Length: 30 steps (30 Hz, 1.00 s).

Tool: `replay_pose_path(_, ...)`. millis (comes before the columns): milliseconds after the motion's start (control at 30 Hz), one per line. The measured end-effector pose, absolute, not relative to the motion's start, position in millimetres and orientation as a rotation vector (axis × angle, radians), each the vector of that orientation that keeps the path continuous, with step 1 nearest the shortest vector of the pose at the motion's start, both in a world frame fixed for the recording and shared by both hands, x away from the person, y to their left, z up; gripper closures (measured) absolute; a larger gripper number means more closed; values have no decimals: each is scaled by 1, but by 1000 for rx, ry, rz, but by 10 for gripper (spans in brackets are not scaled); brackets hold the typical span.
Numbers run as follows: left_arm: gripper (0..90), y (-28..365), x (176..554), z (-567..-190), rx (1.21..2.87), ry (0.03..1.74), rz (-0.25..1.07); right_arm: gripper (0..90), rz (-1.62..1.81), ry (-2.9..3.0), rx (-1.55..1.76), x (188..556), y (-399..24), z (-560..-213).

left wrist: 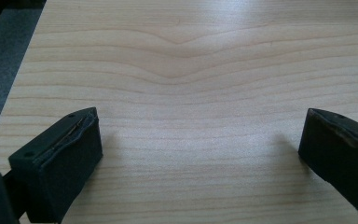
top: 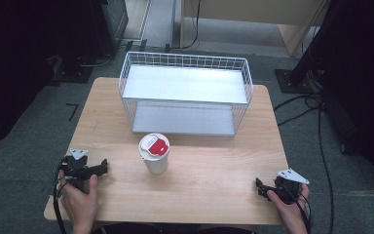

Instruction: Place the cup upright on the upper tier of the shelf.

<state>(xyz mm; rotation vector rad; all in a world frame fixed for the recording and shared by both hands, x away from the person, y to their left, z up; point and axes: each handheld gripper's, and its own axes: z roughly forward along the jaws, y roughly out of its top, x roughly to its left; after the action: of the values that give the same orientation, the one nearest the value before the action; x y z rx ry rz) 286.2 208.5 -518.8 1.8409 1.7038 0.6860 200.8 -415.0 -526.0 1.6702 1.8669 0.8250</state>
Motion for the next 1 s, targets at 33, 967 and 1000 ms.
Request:
replay_pose_path(33, 0, 209, 286, -519, 1841, 1704, 686, 65, 825, 1867, 1670, 201, -415, -526)
replay_pose_path(967, 0, 209, 286, -519, 1841, 1704, 686, 116, 940, 1858, 1530, 207, -370, -495)
replay_pose_path(1000, 0, 209, 286, -519, 1841, 1704, 686, 116, 945, 1863, 1521, 209, -367, -493)
